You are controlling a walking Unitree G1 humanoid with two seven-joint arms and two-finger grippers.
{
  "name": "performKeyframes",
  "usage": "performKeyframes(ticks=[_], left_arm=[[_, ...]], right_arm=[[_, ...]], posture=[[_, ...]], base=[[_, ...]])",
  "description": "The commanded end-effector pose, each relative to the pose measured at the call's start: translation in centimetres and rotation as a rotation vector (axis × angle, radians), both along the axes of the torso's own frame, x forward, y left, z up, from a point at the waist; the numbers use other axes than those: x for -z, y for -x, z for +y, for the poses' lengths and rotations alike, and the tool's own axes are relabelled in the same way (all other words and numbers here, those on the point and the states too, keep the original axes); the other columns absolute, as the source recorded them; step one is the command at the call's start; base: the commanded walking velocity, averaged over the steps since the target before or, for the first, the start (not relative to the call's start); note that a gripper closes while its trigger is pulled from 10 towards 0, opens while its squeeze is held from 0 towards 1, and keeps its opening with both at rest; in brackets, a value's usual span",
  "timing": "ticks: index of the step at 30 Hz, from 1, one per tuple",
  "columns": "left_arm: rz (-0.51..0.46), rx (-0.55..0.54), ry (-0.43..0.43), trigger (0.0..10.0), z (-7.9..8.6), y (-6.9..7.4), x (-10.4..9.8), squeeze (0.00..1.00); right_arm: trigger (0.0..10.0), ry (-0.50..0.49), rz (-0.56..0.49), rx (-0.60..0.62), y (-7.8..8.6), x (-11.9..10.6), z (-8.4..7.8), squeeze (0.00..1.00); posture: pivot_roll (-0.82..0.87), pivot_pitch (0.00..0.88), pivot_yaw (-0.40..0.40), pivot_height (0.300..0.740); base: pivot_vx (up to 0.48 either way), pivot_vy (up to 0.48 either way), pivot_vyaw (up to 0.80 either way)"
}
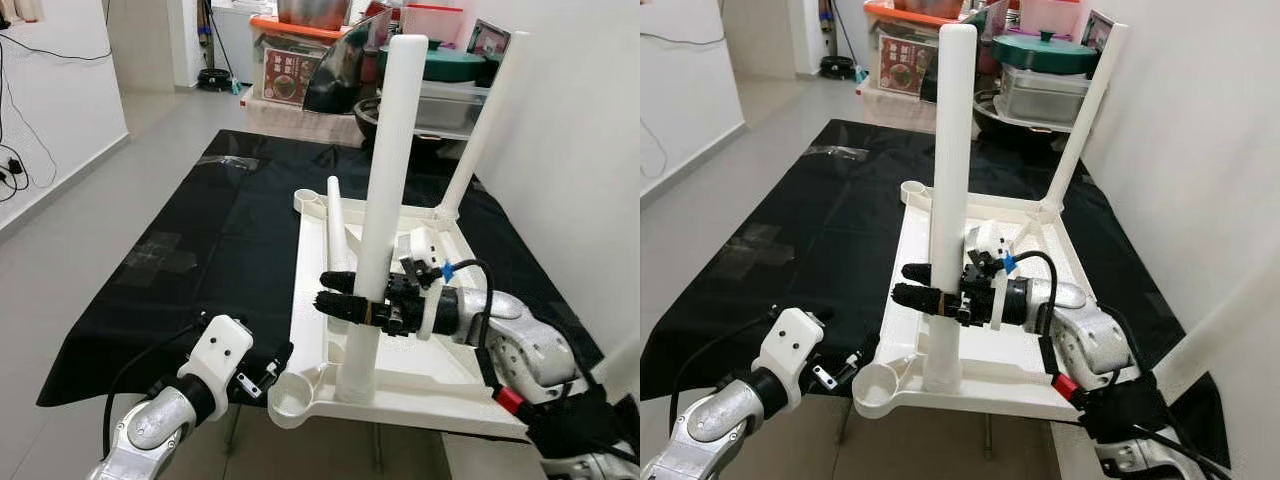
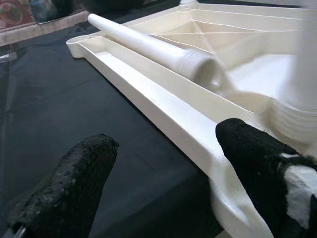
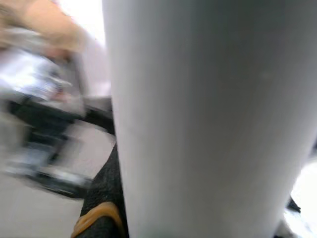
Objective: Building children table
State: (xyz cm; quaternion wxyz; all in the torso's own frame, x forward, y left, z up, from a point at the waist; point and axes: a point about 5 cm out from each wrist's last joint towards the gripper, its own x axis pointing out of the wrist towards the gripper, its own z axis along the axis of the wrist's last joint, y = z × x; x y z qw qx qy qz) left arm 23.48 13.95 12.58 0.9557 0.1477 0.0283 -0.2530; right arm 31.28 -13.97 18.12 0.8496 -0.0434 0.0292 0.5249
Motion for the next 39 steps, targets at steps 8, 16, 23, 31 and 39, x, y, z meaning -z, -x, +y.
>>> performKeyframes(ticks=[8, 16, 23, 31, 39], left_arm=[[-0.005, 0.022, -0.012, 10.0, -0.7, -0.6, 0.2, 0.00], [-0.012, 0.015, -0.016, 10.0, -0.5, -0.6, 0.2, 0.00], [-0.014, 0.017, -0.013, 10.0, -0.8, -0.6, 0.3, 0.00], [-0.015, 0.018, -0.015, 10.0, -0.8, -0.7, 0.3, 0.00], [-0.019, 0.022, -0.008, 10.0, -0.9, -0.8, 0.2, 0.00]], right_arm=[[0.0, 0.011, -0.144, 0.184, -3.5, -1.7, 0.6, 0.00], [0.0, -0.052, -0.206, 0.206, -5.4, -3.7, 2.9, 0.00], [0.0, -0.077, -0.244, 0.238, -6.4, -4.5, 3.8, 0.00], [0.0, -0.071, -0.267, 0.234, -6.6, -4.8, 3.0, 0.00], [0.0, -0.112, -0.343, 0.185, -6.1, -7.8, 0.6, 0.00]], posture=[[0.08, 0.000, -0.106, 0.740], [0.10, 0.000, -0.121, 0.740], [0.10, 0.000, -0.123, 0.740], [0.09, 0.000, -0.118, 0.740], [0.08, 0.000, -0.108, 0.740]], base=[[0.000, 0.000, 0.00], [0.000, 0.000, 0.00], [0.000, 0.000, 0.00], [0.000, 0.000, 0.00], [0.000, 0.000, 0.00]])
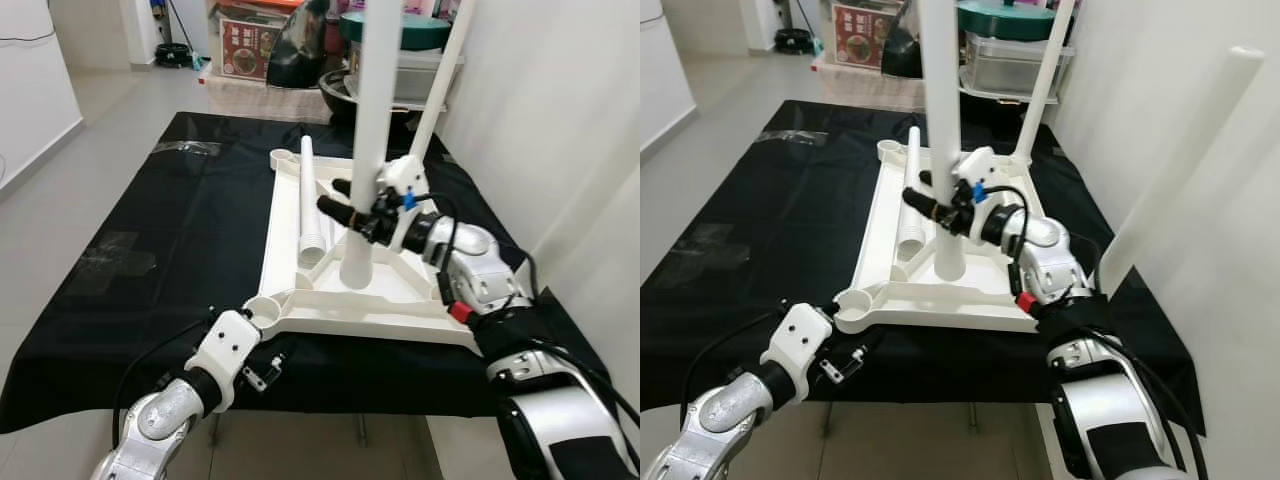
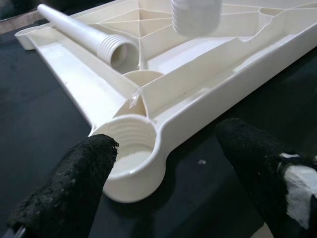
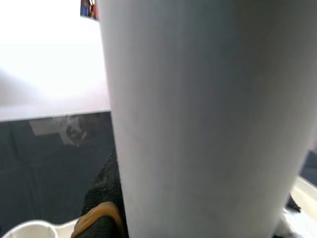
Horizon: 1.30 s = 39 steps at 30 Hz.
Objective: Building children table
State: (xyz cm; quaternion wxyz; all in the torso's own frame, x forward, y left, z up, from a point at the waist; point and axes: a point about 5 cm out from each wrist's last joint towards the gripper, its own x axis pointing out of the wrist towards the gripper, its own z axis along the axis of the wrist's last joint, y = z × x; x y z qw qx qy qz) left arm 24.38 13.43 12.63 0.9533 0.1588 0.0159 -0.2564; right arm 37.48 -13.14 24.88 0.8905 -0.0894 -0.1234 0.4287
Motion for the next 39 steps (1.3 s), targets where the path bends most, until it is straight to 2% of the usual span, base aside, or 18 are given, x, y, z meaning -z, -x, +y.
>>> performKeyframes(ticks=[1, 2, 3, 4, 5, 7, 9, 11, 16, 18, 20, 22, 26, 29, 32, 39], left_arm=[[0.009, 0.010, 0.007, 10.0, -0.3, 0.1, 0.3, 0.00], [0.007, 0.008, 0.011, 10.0, -0.3, 0.0, 0.2, 0.00], [0.007, 0.008, 0.011, 10.0, -0.3, 0.0, 0.2, 0.00], [-0.002, 0.003, 0.018, 10.0, -0.3, 0.0, 0.1, 0.00], [-0.002, 0.003, 0.018, 10.0, -0.3, 0.0, 0.1, 0.00], [-0.024, -0.018, 0.037, 10.0, -0.2, -0.2, -0.4, 0.00], [-0.024, -0.018, 0.037, 10.0, -0.2, -0.2, -0.4, 0.00], [-0.038, -0.046, 0.047, 10.0, 0.2, -0.4, -0.6, 0.00], [-0.042, -0.073, 0.053, 10.0, 0.5, -0.3, -0.6, 0.00], [-0.045, -0.093, 0.069, 10.0, 0.6, -0.1, -0.7, 0.00], [-0.037, -0.112, 0.085, 10.0, 0.7, 0.0, -0.7, 0.00], [-0.038, -0.122, 0.099, 10.0, 0.6, -0.1, -0.8, 0.00], [-0.047, -0.122, 0.111, 10.0, 0.2, -0.2, -1.0, 0.00], [-0.052, -0.115, 0.105, 10.0, 0.0, -0.3, -1.0, 0.00], [-0.068, -0.123, 0.102, 10.0, 0.1, -0.7, -1.4, 0.00], [-0.075, -0.125, 0.096, 10.0, 0.3, -0.9, -1.5, 0.00]], right_arm=[[0.0, -0.028, -0.026, -0.010, 0.1, -1.1, -0.2, 0.00], [0.0, -0.069, -0.040, -0.018, 0.2, -1.9, -0.3, 0.00], [0.0, -0.069, -0.040, -0.018, 0.2, -1.9, -0.3, 0.00], [0.0, -0.126, -0.047, -0.035, 0.5, -2.8, -0.1, 0.00], [0.0, -0.126, -0.047, -0.035, 0.5, -2.8, -0.1, 0.00], [0.0, -0.215, -0.049, -0.036, 1.0, -3.5, 0.3, 0.00], [0.0, -0.215, -0.049, -0.036, 1.0, -3.5, 0.3, 0.00], [0.0, -0.273, -0.037, -0.003, 1.1, -3.2, 0.6, 0.00], [0.0, -0.311, -0.017, 0.056, 1.2, -2.1, 0.4, 0.00], [0.0, -0.330, -0.009, 0.093, 1.4, -1.5, 0.0, 0.00], [0.0, -0.361, -0.013, 0.258, 1.5, -0.3, -1.6, 0.00], [0.0, -0.396, -0.006, 0.365, 1.6, 0.4, -2.8, 0.00], [0.0, -0.454, 0.023, 0.446, 2.2, 0.7, -3.8, 0.00], [0.0, -0.460, 0.027, 0.473, 2.7, 0.9, -4.1, 0.00], [0.0, -0.456, 0.026, 0.481, 3.3, 1.2, -3.6, 0.00], [0.0, -0.462, 0.030, 0.516, 3.7, 1.6, -3.5, 0.00]], posture=[[0.08, 0.000, -0.108, 0.740], [0.08, 0.000, -0.107, 0.740], [0.08, 0.000, -0.107, 0.740], [0.08, 0.000, -0.106, 0.740], [0.08, 0.000, -0.106, 0.740], [0.08, 0.000, -0.108, 0.740], [0.08, 0.000, -0.108, 0.740], [0.08, 0.000, -0.108, 0.740], [0.09, 0.000, -0.106, 0.740], [0.08, 0.000, -0.105, 0.740], [0.08, 0.000, -0.106, 0.740], [0.08, 0.000, -0.106, 0.740], [0.08, 0.000, -0.108, 0.740], [0.08, 0.000, -0.118, 0.740], [0.08, 0.000, -0.117, 0.740], [0.08, 0.000, -0.114, 0.740]], base=[[0.000, 0.000, 0.00], [0.000, 0.000, 0.00], [0.000, 0.000, 0.00], [0.000, 0.000, 0.00], [0.000, 0.000, 0.00], [0.000, 0.000, 0.00], [0.000, 0.000, 0.00], [0.000, 0.000, 0.00], [0.000, 0.000, 0.00], [0.000, 0.000, 0.00], [0.000, 0.000, 0.00], [0.000, 0.000, 0.00], [0.000, 0.000, 0.00], [0.000, 0.266, 0.00], [0.000, 0.335, 0.00], [0.000, 0.442, 0.00]])
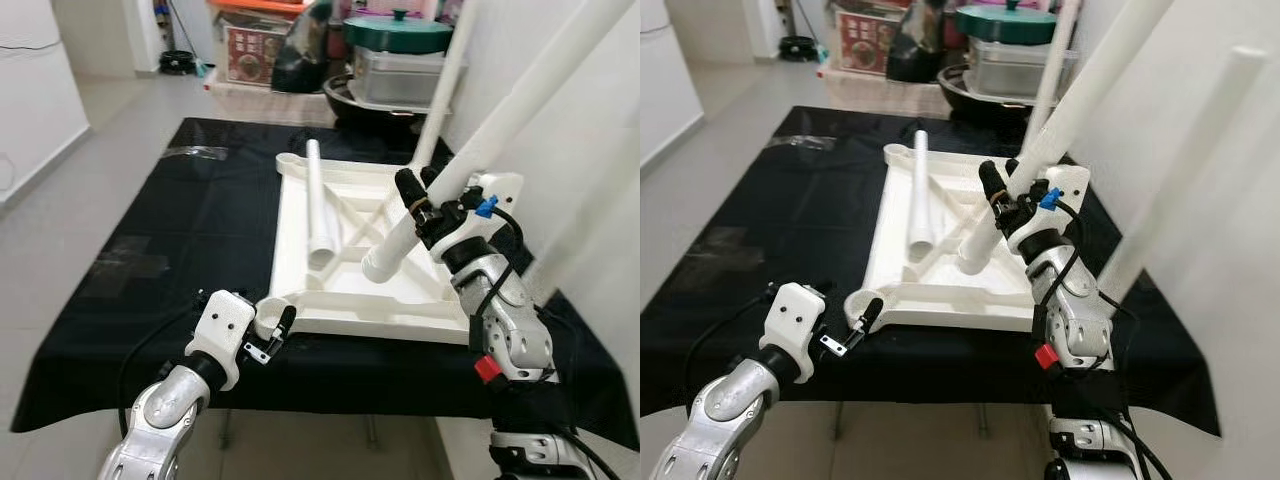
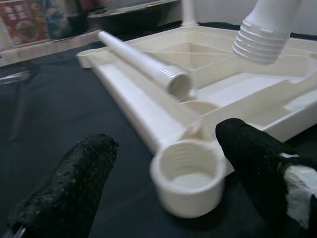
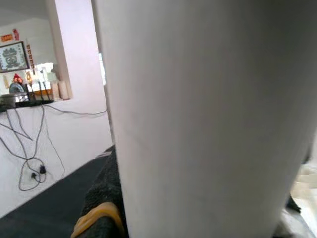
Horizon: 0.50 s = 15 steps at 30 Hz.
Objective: Building children table
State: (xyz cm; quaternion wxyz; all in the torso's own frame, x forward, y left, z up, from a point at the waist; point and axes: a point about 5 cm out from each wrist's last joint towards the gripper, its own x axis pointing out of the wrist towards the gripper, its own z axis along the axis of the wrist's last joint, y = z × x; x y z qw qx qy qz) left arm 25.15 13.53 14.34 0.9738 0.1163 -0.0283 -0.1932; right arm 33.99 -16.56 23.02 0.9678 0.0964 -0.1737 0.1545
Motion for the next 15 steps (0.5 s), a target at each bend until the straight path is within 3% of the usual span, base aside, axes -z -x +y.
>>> performKeyframes(ticks=[1, 11, 15], left_arm=[[0.009, -0.007, -0.012, 10.0, 0.2, -0.1, 0.3, 0.00], [-0.001, 0.006, -0.005, 10.0, -0.3, -0.3, 0.1, 0.00], [-0.011, -0.002, -0.010, 10.0, -0.2, -0.4, 0.0, 0.00]], right_arm=[[0.0, 0.005, -0.008, 0.008, 0.2, -0.2, 0.0, 0.00], [0.0, -0.010, 0.014, 0.019, 1.2, 0.4, 0.6, 0.00], [0.0, -0.008, 0.014, 0.023, 1.2, 0.4, 0.7, 0.00]], posture=[[0.08, 0.000, -0.114, 0.740], [0.07, 0.000, -0.102, 0.740], [0.07, 0.000, -0.103, 0.740]], base=[[0.000, 0.480, 0.00], [0.000, 0.450, 0.00], [0.000, 0.000, 0.00]])
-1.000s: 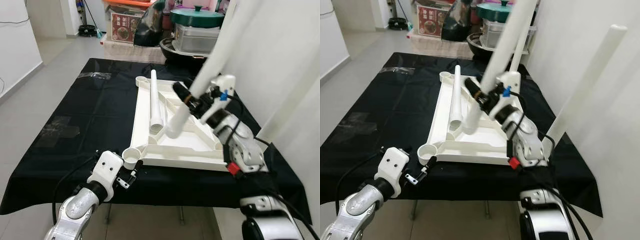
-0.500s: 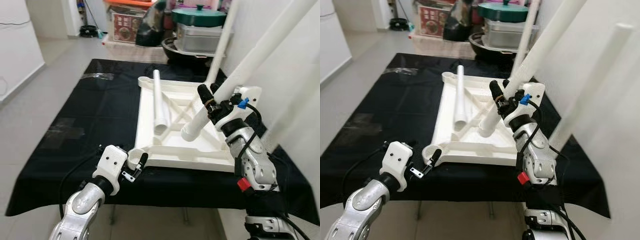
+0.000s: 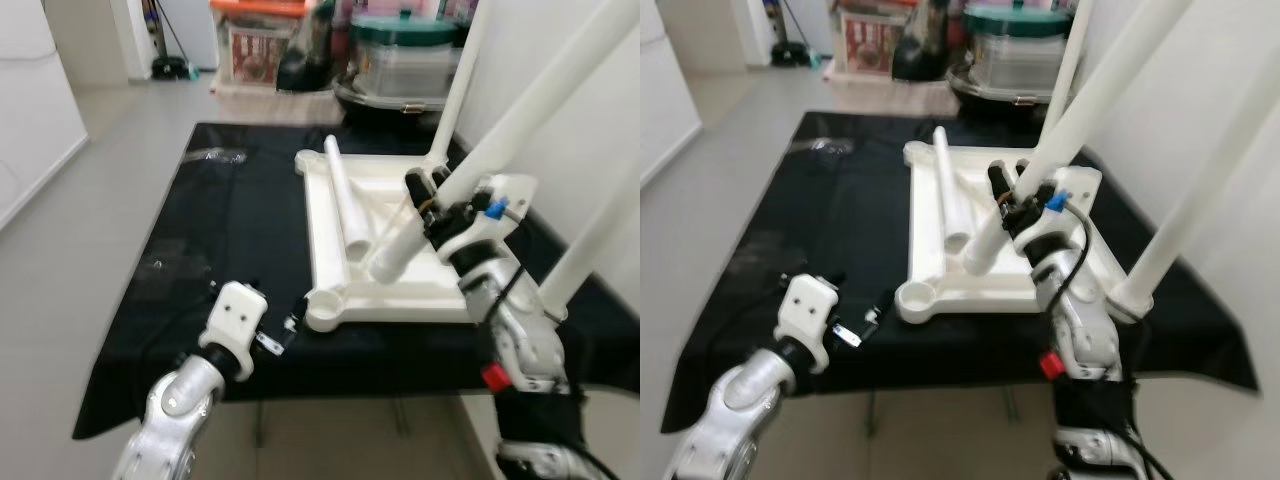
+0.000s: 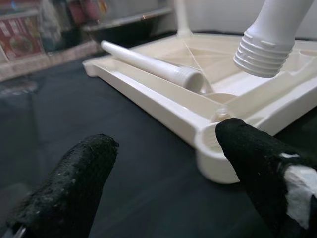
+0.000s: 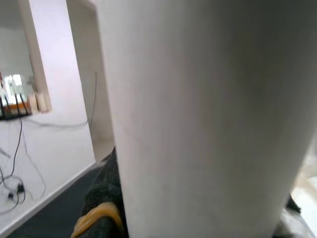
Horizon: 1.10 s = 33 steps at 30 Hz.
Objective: Building children table
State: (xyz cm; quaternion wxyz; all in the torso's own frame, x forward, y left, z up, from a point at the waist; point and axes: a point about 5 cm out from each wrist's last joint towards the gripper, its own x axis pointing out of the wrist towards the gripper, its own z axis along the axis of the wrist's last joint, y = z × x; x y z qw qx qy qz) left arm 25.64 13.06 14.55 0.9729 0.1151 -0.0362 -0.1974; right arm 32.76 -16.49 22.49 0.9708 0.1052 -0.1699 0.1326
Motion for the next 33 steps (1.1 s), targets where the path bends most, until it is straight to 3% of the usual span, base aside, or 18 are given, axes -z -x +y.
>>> performKeyframes(ticks=[1, 17, 33], left_arm=[[-0.003, -0.020, -0.018, 10.0, 0.3, 0.0, 0.1, 0.00], [-0.024, -0.092, 0.034, 10.0, 0.9, -0.8, -0.5, 0.00], [-0.026, -0.085, 0.044, 10.0, 0.6, -0.6, -0.4, 0.00]], right_arm=[[0.0, 0.015, -0.001, -0.016, 0.0, -0.1, 0.6, 0.00], [0.0, 0.028, -0.005, -0.002, 0.1, -0.3, 0.7, 0.00], [0.0, 0.115, -0.041, -0.133, -0.1, -1.1, 1.4, 0.00]], posture=[[0.07, 0.000, -0.101, 0.740], [0.06, 0.000, -0.097, 0.740], [0.07, 0.000, -0.111, 0.740]], base=[[0.000, 0.000, 0.00], [0.030, 0.000, 0.00], [0.218, 0.000, 0.00]])
